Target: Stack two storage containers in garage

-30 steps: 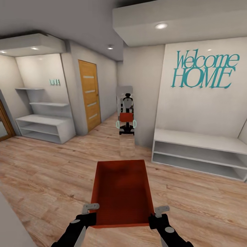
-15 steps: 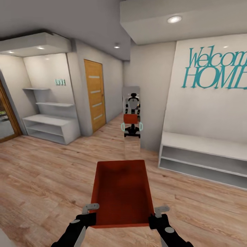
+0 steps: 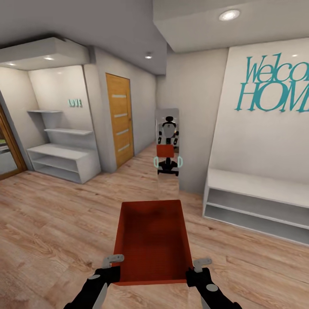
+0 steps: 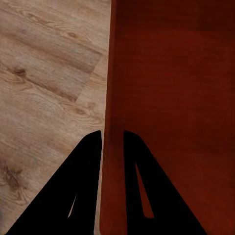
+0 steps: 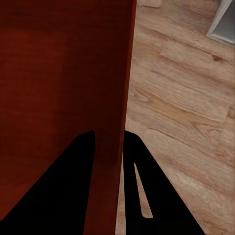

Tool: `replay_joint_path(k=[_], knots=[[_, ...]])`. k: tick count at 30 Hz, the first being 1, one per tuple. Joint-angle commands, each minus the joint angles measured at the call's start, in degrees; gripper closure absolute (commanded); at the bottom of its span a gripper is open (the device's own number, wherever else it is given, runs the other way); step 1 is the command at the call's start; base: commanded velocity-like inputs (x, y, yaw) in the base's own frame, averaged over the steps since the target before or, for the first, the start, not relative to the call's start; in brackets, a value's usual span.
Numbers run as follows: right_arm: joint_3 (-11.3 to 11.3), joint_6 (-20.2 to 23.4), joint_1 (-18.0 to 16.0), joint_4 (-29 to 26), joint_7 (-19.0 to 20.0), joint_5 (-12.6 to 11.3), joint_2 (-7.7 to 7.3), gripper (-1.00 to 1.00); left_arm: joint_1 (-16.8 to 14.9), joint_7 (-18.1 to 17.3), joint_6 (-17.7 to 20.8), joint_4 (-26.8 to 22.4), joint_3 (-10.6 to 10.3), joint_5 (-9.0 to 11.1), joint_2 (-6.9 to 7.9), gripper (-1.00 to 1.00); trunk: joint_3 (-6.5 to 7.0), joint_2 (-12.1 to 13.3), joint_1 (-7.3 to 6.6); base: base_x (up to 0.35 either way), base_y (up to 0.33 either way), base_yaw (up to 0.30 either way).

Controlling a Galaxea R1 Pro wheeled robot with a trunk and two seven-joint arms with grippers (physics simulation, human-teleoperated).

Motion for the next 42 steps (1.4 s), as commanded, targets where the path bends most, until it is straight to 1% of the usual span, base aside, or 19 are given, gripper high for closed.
replay_joint_path(k=[1, 8, 42], knots=[[-0.27, -0.13, -0.08, 0.16, -0.21, -0.65, 1.75, 1.0, 0.05, 0.46, -1.73, -0.16, -0.11, -0.91, -0.07, 1.0, -0.02, -0.04, 0.05, 0.327, 0.0, 0.0], [-0.26, -0.13, -0.08, 0.15, -0.21, -0.65, 1.75, 1.0, 0.05, 0.46, -1.73, -0.16, -0.11, -0.91, -0.07, 1.0, -0.02, -0.04, 0.05, 0.327, 0.0, 0.084], [-0.24, -0.13, -0.08, 0.15, -0.21, -0.65, 1.75, 1.0, 0.05, 0.46, -1.73, -0.16, -0.11, -0.91, -0.07, 1.0, -0.02, -0.04, 0.05, 0.327, 0.0, 0.248]])
